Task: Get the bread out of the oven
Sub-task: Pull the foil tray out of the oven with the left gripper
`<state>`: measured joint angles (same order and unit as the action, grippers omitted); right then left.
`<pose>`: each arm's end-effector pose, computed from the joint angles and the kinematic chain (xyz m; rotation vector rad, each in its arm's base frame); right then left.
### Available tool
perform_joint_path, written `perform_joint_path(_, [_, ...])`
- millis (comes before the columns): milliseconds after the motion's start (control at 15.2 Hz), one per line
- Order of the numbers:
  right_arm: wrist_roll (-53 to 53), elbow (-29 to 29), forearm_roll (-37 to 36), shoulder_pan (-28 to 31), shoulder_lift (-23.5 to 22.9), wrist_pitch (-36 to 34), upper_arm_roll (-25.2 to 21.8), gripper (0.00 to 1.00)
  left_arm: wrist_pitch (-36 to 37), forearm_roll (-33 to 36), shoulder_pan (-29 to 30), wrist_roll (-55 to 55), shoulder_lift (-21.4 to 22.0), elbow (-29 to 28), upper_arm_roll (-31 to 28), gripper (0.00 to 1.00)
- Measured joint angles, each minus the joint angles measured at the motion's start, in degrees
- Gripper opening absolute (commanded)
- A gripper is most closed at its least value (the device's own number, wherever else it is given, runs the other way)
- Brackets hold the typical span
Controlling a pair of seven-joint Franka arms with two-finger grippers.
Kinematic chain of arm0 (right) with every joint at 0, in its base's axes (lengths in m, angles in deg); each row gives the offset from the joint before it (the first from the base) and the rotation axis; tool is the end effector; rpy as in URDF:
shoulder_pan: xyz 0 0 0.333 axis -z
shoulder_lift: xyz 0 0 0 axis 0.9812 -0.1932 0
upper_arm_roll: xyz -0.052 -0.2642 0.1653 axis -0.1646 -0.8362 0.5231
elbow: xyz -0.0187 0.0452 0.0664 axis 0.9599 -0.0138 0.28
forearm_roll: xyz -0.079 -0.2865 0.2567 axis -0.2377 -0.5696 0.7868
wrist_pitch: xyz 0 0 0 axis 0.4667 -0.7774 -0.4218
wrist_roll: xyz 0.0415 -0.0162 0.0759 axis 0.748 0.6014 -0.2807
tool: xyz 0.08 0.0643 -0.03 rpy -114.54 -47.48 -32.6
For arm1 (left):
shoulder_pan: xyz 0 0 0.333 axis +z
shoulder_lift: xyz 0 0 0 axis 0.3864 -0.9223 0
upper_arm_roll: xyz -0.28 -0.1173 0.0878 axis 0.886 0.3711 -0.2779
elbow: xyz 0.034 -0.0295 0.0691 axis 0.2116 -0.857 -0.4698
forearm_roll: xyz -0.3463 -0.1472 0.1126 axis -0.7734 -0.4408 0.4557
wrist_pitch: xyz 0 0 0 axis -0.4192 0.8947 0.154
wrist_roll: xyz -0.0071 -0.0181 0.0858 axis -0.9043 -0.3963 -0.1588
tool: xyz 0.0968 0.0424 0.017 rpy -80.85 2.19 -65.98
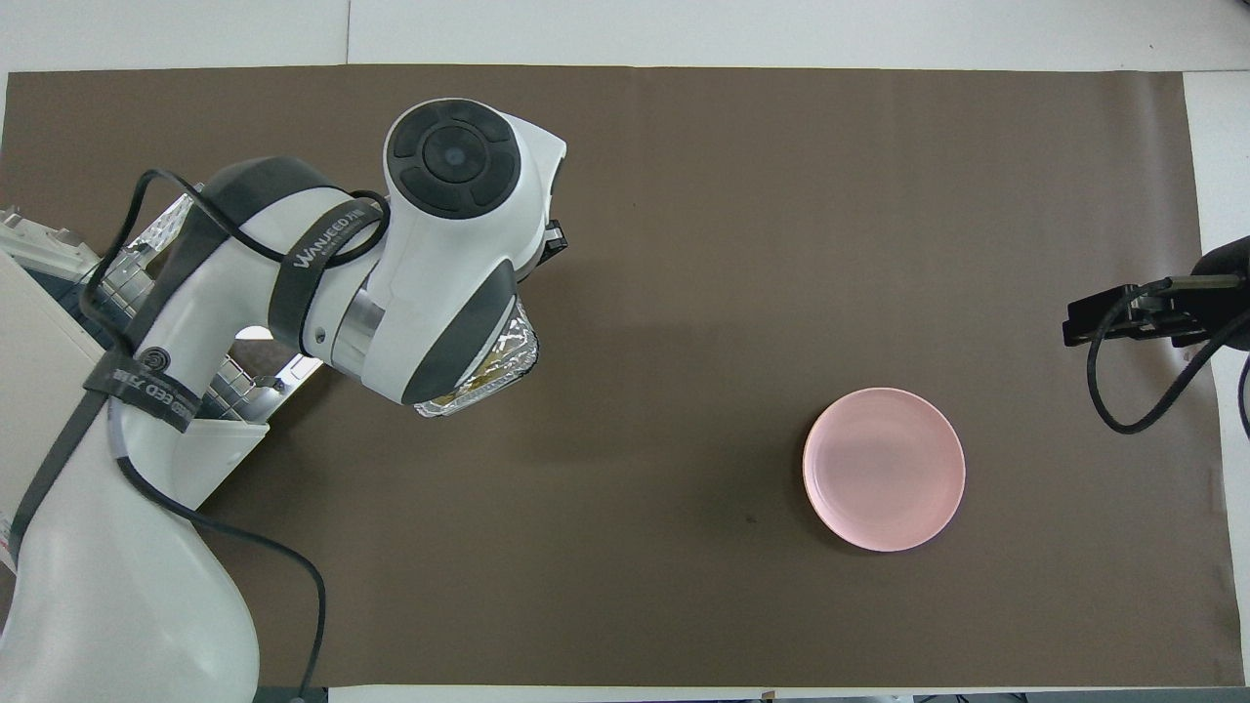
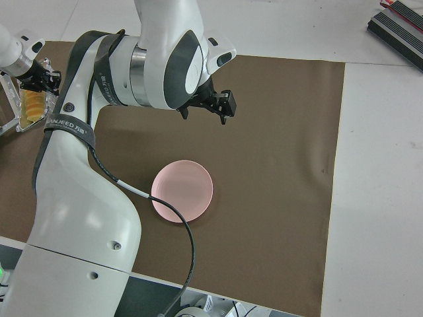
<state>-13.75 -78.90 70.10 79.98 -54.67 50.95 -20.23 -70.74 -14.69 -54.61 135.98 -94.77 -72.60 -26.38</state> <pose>0.5326 -0.0204 0.5751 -3.1362 0.0596 0.1101 0.5599 -0.3716 0.4662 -3.0497 -0.4305 -0.1331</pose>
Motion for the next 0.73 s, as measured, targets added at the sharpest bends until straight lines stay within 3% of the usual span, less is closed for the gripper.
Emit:
perform_joint_path(264, [0.0, 0.0, 0.0, 0.0, 0.0, 0.0, 0.0, 1.0, 1.13, -4.81, -1.66, 0.01, -0.61, 2.65, -0.44, 0.0])
perform_joint_path(725, [0.0, 0.0, 0.0, 0.0, 0.0, 0.0, 0.0, 1.0, 1.44, -6.03, -0.48, -4.33, -2.19, 4.61, -1.0, 0.0])
